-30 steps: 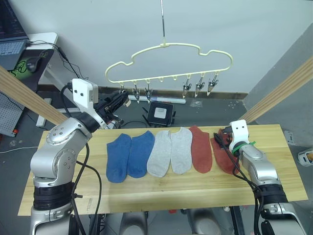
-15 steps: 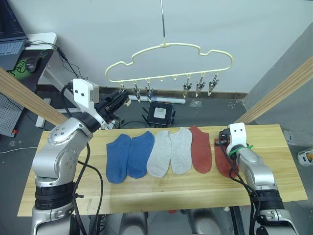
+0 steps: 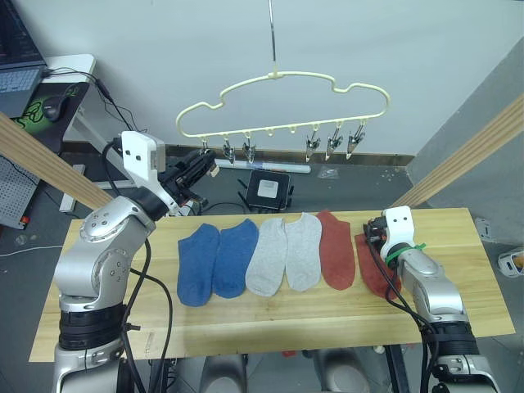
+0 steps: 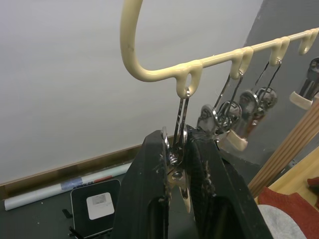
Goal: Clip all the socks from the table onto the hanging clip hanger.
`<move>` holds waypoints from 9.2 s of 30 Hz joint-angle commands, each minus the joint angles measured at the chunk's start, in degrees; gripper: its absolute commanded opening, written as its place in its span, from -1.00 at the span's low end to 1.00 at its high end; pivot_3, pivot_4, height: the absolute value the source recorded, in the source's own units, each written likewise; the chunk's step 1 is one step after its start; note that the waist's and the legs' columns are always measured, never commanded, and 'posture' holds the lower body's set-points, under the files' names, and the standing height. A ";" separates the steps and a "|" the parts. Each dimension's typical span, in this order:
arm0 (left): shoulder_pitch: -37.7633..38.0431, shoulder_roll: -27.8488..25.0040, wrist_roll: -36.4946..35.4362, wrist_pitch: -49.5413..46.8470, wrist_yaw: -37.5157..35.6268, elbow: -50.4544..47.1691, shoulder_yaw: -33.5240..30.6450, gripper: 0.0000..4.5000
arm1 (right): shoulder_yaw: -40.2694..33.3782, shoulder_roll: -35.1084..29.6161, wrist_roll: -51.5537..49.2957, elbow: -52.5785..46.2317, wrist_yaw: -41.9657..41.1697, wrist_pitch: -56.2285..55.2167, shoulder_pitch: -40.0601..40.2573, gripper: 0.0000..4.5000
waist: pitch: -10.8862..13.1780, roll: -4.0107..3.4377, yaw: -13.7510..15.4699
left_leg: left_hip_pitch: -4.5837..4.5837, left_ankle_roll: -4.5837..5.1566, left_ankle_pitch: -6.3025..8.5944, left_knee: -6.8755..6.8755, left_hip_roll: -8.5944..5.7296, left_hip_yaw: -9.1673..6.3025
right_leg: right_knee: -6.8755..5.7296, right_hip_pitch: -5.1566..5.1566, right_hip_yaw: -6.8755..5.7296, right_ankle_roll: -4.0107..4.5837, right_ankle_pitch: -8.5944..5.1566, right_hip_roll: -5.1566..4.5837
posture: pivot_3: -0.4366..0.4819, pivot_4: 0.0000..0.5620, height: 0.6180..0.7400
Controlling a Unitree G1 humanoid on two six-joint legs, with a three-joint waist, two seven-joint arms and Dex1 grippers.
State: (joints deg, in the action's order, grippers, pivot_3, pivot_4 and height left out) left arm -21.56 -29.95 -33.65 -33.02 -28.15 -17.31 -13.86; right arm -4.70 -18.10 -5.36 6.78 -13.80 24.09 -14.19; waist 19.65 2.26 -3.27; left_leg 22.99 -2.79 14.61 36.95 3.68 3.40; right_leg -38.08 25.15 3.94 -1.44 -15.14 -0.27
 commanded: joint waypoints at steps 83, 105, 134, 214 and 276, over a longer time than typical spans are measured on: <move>0.49 0.93 0.80 1.47 0.51 -0.59 0.53 -0.89 | 0.03 3.55 2.07 -3.36 4.07 4.41 -1.04 0.74 | 0.02 -0.02 -0.05 | 0.02 -0.10 0.07 -0.02 0.01 0.01 | 0.01 0.08 0.02 -0.05 -0.03 0.00 | -0.20 0.33 1.00; 1.00 0.72 -3.24 -1.18 0.16 -2.31 -1.57 -0.89 | 7.42 -1.40 0.35 -16.27 -7.56 3.35 -0.77 -1.00 | 0.03 -0.04 -0.24 | 0.02 -0.12 0.07 -0.02 0.01 0.03 | 0.01 0.09 0.01 -0.06 -0.04 0.01 | -0.19 0.32 1.00; -3.23 -1.58 -31.85 -20.54 7.80 -2.17 -9.37 -0.89 | 27.64 12.16 2.77 -20.06 -12.96 -3.71 -13.90 -1.00 | 0.03 -0.02 -0.12 | 0.15 -0.15 0.08 0.08 0.02 -0.17 | -0.02 0.15 -0.32 -0.04 -0.03 -0.23 | -0.24 0.19 1.00; -3.98 -5.09 -42.82 -22.61 8.23 5.20 -10.44 -0.89 | 13.03 30.64 -33.34 -10.83 -12.47 11.21 -12.85 -1.00 | -0.21 0.31 -0.19 | 1.10 -0.11 -0.15 1.18 -0.09 -1.63 | -0.97 0.35 -1.80 0.12 0.07 -0.55 | -0.34 0.01 1.00; 4.34 -10.93 -33.98 -17.58 3.39 -2.16 -7.94 0.58 | 20.50 20.75 -23.22 -12.02 -14.54 8.13 -15.18 0.21 | -0.62 0.79 -0.58 | 1.11 -0.16 -0.19 1.28 -0.08 -1.62 | -1.07 0.35 -1.82 0.14 0.08 -0.57 | -0.22 -0.03 1.00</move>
State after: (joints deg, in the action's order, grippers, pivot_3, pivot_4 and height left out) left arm -18.33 -39.99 -70.75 -52.96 -23.14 -15.99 -22.24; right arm 14.20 4.20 -30.70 -0.60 -27.74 32.68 -31.10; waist 19.03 3.04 -3.85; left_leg 24.10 -2.95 14.43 38.22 3.59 1.79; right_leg -39.12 25.50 2.14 -1.30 -15.06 -0.84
